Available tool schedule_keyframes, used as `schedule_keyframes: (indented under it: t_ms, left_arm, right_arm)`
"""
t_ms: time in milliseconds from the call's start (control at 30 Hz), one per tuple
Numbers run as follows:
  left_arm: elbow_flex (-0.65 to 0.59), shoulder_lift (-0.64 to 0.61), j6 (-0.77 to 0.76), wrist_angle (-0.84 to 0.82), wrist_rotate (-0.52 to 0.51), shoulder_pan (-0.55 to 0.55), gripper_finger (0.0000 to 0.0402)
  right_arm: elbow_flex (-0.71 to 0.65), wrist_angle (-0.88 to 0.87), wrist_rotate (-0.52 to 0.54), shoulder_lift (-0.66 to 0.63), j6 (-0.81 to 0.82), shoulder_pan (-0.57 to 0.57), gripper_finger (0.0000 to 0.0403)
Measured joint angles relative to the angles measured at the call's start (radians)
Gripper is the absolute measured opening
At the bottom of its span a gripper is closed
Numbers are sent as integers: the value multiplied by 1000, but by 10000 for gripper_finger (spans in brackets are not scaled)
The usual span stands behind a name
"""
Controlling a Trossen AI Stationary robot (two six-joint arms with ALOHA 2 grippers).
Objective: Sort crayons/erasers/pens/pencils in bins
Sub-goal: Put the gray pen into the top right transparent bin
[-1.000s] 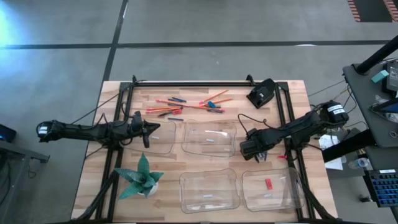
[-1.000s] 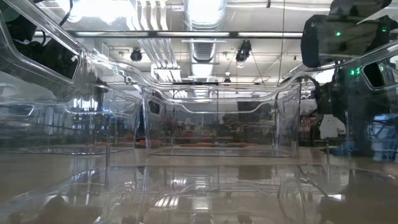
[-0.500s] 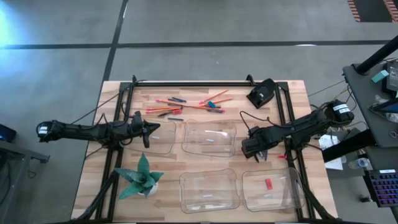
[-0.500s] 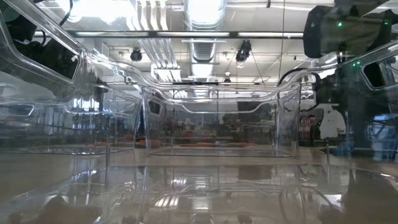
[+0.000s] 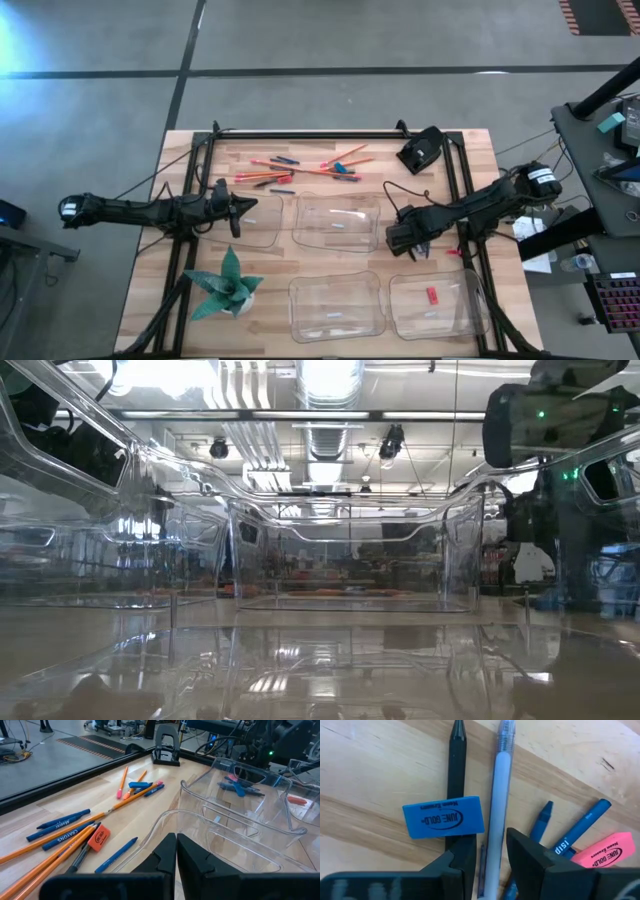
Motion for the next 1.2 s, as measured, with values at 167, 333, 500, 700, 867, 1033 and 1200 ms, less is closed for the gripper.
schedule_keyframes:
  t_ms: [167,333,500,700,867,1033,1200]
  left_arm:
    - [0,0,0,0,0,0,0]
    - [0,0,0,0,0,0,0]
    - [0,0,0,0,0,0,0]
    - [0,0,0,0,0,0,0]
    - [0,0,0,0,0,0,0]
    - [0,0,0,0,0,0,0]
    - [0,0,0,0,0,0,0]
  right_arm:
    - [0,3,6,1,-3,0,86]
    - [-25,22,11,-1,-3,0,61]
    - [-48,27,19,-2,-3,0,32]
    - [-43,13,49,-6,-3,1,28]
    - [-30,-42,97,-9,10,-3,26]
    - [5,-156,151,-12,35,-7,26]
    - [27,-188,176,-13,34,-10,25]
